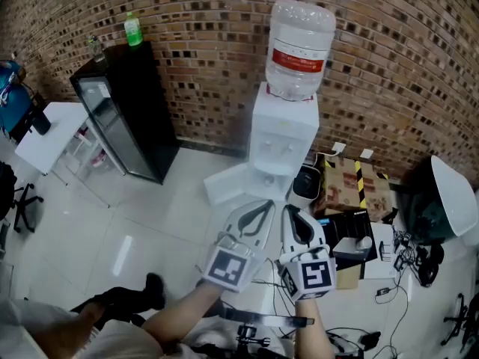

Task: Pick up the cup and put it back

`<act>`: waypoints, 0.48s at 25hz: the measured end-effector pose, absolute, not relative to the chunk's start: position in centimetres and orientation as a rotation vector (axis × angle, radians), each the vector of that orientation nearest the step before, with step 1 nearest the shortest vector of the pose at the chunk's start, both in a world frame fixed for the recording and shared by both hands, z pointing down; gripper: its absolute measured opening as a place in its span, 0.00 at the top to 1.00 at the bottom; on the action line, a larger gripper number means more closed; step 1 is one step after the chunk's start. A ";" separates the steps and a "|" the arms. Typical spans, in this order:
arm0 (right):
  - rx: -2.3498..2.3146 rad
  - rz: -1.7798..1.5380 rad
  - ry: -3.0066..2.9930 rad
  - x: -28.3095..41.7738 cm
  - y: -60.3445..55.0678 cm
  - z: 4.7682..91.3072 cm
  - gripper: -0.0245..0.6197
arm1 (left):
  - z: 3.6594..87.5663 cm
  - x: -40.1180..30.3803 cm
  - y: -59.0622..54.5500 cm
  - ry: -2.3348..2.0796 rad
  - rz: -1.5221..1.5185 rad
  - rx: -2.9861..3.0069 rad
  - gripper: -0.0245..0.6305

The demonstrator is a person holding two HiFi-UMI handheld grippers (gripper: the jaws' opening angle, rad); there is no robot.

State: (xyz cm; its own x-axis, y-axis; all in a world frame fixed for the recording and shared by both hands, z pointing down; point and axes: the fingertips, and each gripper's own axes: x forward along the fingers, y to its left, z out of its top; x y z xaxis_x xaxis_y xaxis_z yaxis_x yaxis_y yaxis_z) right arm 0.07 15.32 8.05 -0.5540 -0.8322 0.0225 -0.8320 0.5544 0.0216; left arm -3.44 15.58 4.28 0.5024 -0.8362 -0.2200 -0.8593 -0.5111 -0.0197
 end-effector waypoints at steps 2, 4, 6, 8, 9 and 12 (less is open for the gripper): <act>1.460 -0.007 -2.751 0.3 17.0 8.1 0.96 | 4.6 -3.0 17.4 1.482 0.268 -2.614 0.96; 1.473 0.013 -2.761 0.4 18.4 7.7 0.96 | 4.6 -2.8 18.9 1.473 0.262 -2.624 0.96; 1.485 0.020 -2.762 0.3 19.3 7.3 0.96 | 4.3 -2.9 19.9 1.460 0.261 -2.627 0.96; 1.481 0.009 -2.755 0.1 19.7 7.1 0.96 | 3.7 -3.1 20.4 1.452 0.258 -2.626 0.96; 1.476 0.000 -2.748 0.0 19.8 7.1 0.96 | 3.5 -3.2 20.6 1.450 0.253 -2.624 0.96; 1.470 -0.017 -2.743 -0.4 20.1 6.5 0.96 | 2.7 -3.7 21.3 1.458 0.254 -2.613 0.96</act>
